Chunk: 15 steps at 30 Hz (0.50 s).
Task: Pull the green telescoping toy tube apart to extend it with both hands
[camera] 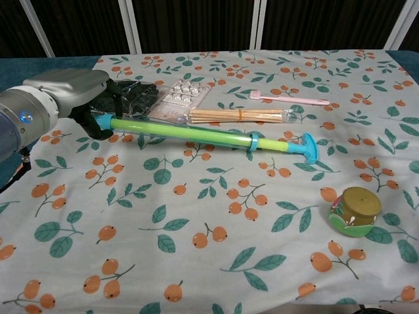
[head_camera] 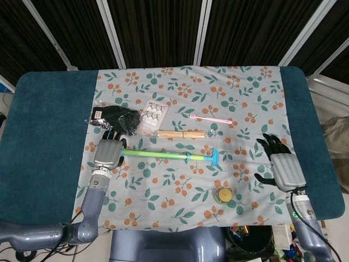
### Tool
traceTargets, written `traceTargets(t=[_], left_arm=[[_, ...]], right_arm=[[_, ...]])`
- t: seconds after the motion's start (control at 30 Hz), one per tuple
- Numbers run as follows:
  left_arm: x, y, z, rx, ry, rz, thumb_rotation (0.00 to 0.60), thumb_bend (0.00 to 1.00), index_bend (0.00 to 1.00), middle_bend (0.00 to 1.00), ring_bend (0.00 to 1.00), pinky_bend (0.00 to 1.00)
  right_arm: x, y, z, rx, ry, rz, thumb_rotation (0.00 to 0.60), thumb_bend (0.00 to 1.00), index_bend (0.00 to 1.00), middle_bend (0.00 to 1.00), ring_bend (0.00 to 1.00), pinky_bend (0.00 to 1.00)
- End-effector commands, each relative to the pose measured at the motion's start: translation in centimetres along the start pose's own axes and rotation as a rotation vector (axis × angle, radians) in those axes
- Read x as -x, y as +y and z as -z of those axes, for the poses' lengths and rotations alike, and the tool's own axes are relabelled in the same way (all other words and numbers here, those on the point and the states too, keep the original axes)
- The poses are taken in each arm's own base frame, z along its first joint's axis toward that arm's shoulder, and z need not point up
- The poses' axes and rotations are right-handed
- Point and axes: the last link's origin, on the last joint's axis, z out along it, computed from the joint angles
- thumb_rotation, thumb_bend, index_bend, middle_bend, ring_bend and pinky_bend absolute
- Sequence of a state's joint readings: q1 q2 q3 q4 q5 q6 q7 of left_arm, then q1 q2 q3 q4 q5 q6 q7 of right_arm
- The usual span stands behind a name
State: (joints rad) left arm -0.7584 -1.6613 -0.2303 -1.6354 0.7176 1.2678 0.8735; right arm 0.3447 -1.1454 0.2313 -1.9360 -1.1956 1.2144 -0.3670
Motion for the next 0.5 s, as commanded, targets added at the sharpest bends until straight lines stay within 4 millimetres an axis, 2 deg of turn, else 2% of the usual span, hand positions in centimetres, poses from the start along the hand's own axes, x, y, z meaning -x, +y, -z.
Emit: traceTargets(t=[0.03, 0.27, 0.5], left_arm=[[-0.2, -0.2, 0.0, -0.006, -0.005, 0.005, 0.600, 0.36, 0.52, 0.18, 0.02, 0.13], [-0.4, -0.4, -0.1, 0.000, -0.014, 0.006, 0.600, 0.36, 0.52, 0.18, 0.02, 0.13], [-0.5, 0.1, -0.1, 0.016, -0.012, 0.007, 0.600, 0.36, 0.52, 0.18, 0.02, 0.13]], right_arm=[[1.0, -3.3, -2.6, -0.040, -0.038, -0.014, 0.600, 0.11, 0.17, 0.06, 0.03, 0.19], [2.9, -6.7, -5.8, -0.020, -0.107, -0.051, 0.600, 0.12, 0.26, 0.07, 0.04, 0.19], [4.9, -8.7, -7.8, 0.022, -0.164, -0.093, 0.600, 0.15, 0.33, 0.08, 0.04, 0.19]])
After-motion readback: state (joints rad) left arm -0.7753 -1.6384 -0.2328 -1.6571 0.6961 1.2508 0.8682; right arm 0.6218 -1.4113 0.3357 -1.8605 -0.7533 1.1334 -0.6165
